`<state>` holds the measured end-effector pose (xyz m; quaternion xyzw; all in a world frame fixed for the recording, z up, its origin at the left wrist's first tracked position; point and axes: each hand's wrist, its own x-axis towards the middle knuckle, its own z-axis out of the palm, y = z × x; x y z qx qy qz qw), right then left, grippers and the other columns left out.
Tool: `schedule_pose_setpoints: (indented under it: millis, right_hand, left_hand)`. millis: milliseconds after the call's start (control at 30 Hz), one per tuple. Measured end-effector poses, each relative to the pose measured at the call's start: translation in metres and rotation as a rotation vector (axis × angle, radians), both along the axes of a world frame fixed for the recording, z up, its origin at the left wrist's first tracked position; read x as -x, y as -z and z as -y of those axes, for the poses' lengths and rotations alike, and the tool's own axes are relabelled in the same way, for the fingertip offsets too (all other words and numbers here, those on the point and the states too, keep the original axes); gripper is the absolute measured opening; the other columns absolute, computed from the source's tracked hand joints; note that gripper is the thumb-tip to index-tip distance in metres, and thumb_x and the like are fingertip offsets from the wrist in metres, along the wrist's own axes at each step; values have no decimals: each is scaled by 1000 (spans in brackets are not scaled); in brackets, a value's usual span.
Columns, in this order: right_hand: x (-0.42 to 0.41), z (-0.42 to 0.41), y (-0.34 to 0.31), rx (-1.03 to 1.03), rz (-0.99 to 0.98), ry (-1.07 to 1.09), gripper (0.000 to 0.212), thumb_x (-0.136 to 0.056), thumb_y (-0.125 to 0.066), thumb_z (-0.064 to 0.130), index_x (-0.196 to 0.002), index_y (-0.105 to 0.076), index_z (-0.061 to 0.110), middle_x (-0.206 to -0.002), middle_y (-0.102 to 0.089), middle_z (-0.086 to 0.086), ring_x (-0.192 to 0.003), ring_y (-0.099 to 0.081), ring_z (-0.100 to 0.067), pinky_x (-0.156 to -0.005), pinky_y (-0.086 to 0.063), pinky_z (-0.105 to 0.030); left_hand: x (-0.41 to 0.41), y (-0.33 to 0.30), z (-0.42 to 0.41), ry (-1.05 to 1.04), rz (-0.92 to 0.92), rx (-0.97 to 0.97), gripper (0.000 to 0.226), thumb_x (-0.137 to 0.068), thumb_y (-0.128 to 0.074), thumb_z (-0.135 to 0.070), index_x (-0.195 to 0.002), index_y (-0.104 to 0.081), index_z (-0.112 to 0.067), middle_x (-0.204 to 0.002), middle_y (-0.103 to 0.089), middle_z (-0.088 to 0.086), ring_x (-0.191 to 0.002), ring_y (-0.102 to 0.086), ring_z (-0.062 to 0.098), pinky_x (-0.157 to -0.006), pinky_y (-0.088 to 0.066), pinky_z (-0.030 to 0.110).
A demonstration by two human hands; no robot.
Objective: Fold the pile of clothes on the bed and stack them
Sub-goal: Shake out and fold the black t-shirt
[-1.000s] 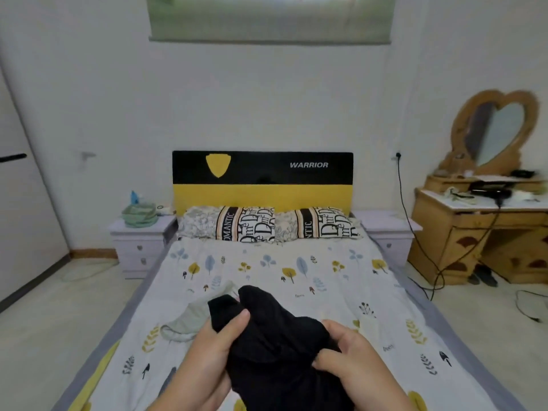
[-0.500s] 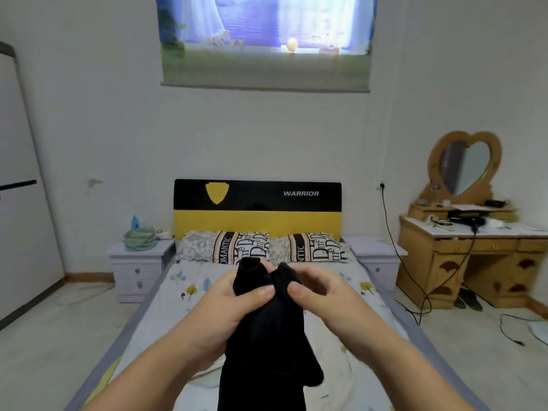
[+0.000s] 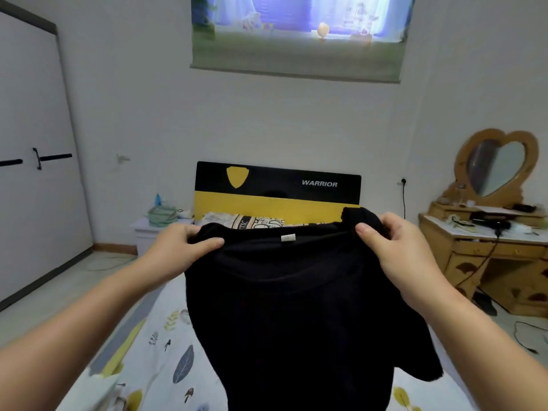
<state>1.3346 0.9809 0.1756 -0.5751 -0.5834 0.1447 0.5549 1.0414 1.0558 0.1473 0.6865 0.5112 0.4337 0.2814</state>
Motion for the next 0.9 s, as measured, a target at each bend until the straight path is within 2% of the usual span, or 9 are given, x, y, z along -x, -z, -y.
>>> schedule_pose_setpoints:
  millis: [67, 133, 200, 267, 367, 467, 567, 667, 900]
  right_hand:
    - [-5, 0, -1, 15, 44, 20, 19, -88, -63, 23, -82, -57, 6, -73, -61, -8, -68, -57, -18, -57, -41, -29]
    - [-13, 0, -3, 48, 95, 36, 22, -85, -66, 21, -79, -54, 3, -67, -57, -5, -61, -53, -14, -51, -40, -22]
    - [-22, 3, -5, 94, 124, 19, 20, -82, -70, 16, -72, -55, 9, -63, -56, 0, -53, -50, -7, -45, -37, -13]
    - [-30, 6, -6, 191, 202, 24, 14, -81, -71, 18, -72, -61, 15, -67, -63, -1, -56, -57, -7, -51, -41, -17]
    - [-40, 6, -2, 272, 329, 125, 16, -85, -68, 22, -78, -66, 7, -77, -67, -14, -75, -65, -28, -67, -49, -35]
    - [-43, 6, 9, 203, 302, 200, 15, -88, -63, 18, -77, -64, 8, -77, -65, -12, -79, -62, -30, -67, -46, -35]
    - [-46, 7, 23, 140, 267, 285, 13, -90, -58, 15, -78, -61, 14, -75, -60, -2, -80, -57, -25, -68, -40, -32]
    - [-48, 13, 37, 86, 259, 341, 12, -92, -53, 15, -82, -60, 15, -74, -58, 0, -79, -55, -25, -67, -41, -34]
    - [-63, 39, 55, 18, 365, 367, 20, -97, -44, 20, -82, -51, 9, -66, -51, -7, -68, -50, -31, -54, -32, -35]
  left_hand:
    - [9, -3, -6, -27, -73, -39, 36, -82, -67, -30, -51, -59, -15, -50, -54, -10, -54, -53, 8, -54, -36, 21]
    - [15, -4, -11, -23, -16, -29, 32, -83, -66, -30, -63, -62, -6, -54, -58, -8, -57, -56, 7, -55, -39, 19]
    - [19, -8, -13, 1, 111, 17, 21, -84, -66, -29, -72, -66, -13, -54, -65, -12, -56, -62, 3, -49, -43, 12]
    - [23, -10, -16, 20, 110, 59, 16, -84, -66, -32, -76, -67, -17, -57, -68, -11, -56, -65, 4, -48, -47, 15]
    - [28, -12, -19, 181, -89, 108, 5, -84, -66, -18, -81, -67, -22, -68, -71, -14, -63, -68, 0, -50, -47, 9]
    - [32, -11, -26, 398, -251, 235, 29, -74, -71, 1, -88, -69, -24, -84, -74, -10, -75, -70, 3, -59, -49, 9]
    - [28, -2, -35, 249, -428, 105, 24, -73, -75, -2, -76, -68, -25, -66, -69, -17, -60, -63, -5, -52, -43, 4]
    - [21, 13, -38, 73, -309, -28, 35, -77, -64, 9, -56, -52, -15, -40, -50, -13, -37, -45, -2, -38, -30, 6]
    - [-1, 33, -2, -106, 44, -71, 31, -86, -55, 4, -63, -53, -15, -39, -50, -18, -36, -42, -6, -37, -30, 6]
